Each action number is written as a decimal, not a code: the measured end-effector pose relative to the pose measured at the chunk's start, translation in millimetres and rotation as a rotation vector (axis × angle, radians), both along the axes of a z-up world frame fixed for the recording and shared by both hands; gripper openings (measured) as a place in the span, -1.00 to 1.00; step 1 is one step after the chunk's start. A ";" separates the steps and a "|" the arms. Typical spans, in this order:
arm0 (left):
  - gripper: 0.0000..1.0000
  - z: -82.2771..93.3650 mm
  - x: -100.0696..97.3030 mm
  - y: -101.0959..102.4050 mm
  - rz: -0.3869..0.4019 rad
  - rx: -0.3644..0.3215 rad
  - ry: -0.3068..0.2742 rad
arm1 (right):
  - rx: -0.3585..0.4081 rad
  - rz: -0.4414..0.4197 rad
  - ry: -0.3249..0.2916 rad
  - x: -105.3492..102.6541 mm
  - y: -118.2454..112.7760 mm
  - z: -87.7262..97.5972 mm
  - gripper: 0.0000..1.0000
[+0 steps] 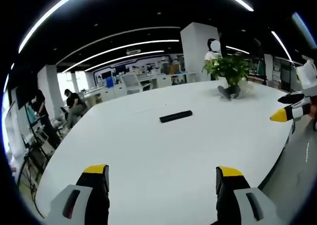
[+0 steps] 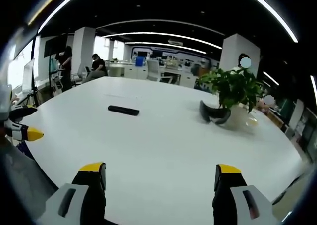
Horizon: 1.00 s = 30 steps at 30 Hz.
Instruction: Press the specified remote control buttons in sequence, fully releasing each button before pressing the next.
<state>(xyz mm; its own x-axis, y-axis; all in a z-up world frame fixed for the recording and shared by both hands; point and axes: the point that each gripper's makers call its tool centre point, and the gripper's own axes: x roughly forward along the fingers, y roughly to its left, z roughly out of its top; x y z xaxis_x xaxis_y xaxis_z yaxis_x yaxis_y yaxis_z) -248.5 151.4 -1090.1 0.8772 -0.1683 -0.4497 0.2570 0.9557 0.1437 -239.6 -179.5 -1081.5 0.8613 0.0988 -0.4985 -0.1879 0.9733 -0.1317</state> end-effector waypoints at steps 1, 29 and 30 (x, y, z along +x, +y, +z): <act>0.86 0.4 0.2 0.2 0.001 0.001 -0.002 | 0.003 0.001 -0.002 0.1 0.2 0.4 0.82; 0.79 55.6 42.3 -11.6 -0.073 0.059 -0.168 | 0.008 0.010 -0.008 0.3 1.1 1.8 0.78; 0.79 56.9 45.9 -13.4 -0.085 0.064 -0.173 | 0.010 0.008 -0.009 0.4 0.9 2.0 0.78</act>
